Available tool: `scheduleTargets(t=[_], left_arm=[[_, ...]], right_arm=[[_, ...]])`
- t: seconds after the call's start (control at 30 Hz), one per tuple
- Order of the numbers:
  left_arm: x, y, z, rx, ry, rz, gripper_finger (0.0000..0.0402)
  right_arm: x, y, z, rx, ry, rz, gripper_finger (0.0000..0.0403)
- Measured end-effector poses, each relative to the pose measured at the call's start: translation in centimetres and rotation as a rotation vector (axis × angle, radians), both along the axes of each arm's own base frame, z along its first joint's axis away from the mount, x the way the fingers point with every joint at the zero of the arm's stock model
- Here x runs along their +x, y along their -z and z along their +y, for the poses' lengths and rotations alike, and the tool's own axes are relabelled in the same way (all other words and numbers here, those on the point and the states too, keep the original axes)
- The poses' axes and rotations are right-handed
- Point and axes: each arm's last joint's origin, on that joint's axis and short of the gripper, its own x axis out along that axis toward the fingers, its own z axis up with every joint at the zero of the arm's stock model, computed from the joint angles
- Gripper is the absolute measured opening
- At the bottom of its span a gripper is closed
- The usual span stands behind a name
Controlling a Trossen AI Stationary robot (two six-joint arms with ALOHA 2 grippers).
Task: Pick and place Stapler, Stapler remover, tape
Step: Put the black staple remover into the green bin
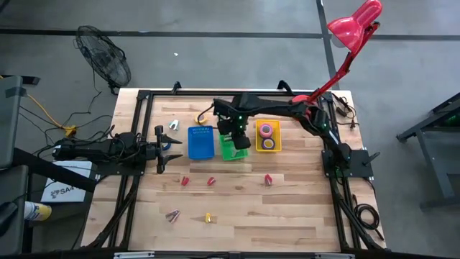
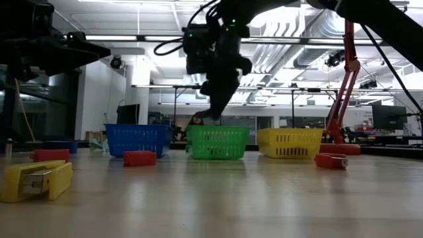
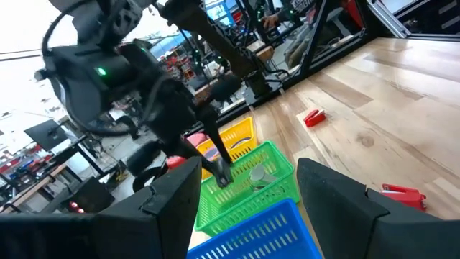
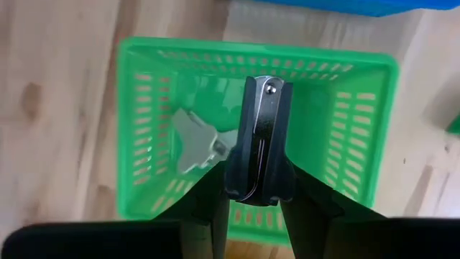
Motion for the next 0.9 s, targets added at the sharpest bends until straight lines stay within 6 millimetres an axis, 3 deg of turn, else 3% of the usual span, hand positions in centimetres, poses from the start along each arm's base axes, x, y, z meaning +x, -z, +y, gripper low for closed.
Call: scheduleTargets(t=[0.4, 0.9], left_arm=[[0.0, 0.0, 0.0, 0.0, 0.0, 0.0, 0.0227], [0.0, 0.0, 0.0, 0.0, 0.0, 0.0, 0.0227]], right_arm=[[-0.2, 4.0, -0.4, -0.137, 0.026, 0.03, 0.0103], [0.0, 3.8, -0.2, -0.13, 0.02, 0.006, 0.021]])
